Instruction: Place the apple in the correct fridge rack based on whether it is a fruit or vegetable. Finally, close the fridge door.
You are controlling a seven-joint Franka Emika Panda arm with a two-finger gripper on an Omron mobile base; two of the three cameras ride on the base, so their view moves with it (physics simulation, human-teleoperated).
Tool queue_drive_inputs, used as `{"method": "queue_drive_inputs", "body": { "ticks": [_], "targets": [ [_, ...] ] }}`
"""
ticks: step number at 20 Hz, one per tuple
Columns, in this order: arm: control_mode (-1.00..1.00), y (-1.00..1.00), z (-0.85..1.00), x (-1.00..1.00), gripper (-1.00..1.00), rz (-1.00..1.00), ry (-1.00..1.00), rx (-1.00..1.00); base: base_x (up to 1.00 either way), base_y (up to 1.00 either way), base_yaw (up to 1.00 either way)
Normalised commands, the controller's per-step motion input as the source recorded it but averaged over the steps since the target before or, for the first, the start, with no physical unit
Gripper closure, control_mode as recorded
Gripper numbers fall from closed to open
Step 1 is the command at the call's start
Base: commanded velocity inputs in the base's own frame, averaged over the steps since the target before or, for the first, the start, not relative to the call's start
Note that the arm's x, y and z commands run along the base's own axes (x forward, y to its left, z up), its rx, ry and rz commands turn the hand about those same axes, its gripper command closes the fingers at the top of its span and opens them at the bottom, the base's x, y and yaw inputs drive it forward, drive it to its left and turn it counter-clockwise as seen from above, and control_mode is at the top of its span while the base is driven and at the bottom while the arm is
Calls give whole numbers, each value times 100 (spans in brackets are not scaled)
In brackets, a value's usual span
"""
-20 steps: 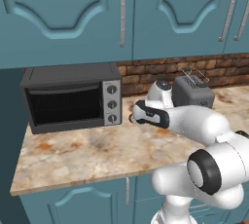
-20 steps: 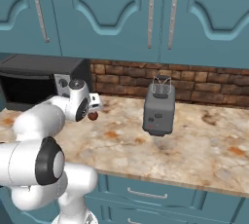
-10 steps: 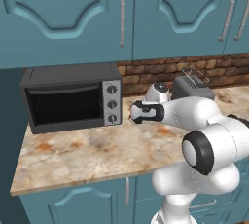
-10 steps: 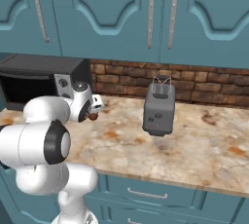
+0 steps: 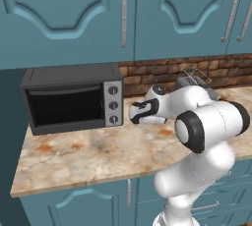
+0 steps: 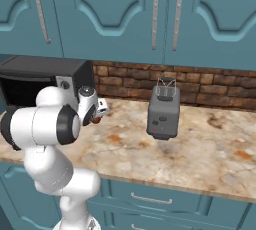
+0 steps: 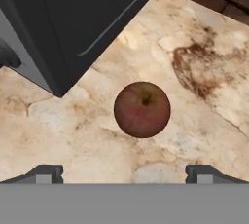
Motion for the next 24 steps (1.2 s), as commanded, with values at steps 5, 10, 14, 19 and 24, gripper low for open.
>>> {"method": "queue_drive_inputs", "body": {
  "ticks": [5, 10, 14, 19, 24],
  "targets": [
    [-100, 4, -15, 30, -100, 1, 0, -1, 0, 0, 0],
    [-100, 7, -19, 22, -100, 0, 0, -1, 0, 0, 0],
    [-100, 15, -14, 23, -100, 0, 1, -2, 0, 0, 0],
    [-100, 1, -17, 2, -100, 0, 0, 0, 0, 0, 0],
    [-100, 0, -27, 9, -100, 0, 1, 0, 0, 0, 0]
  ]
}}
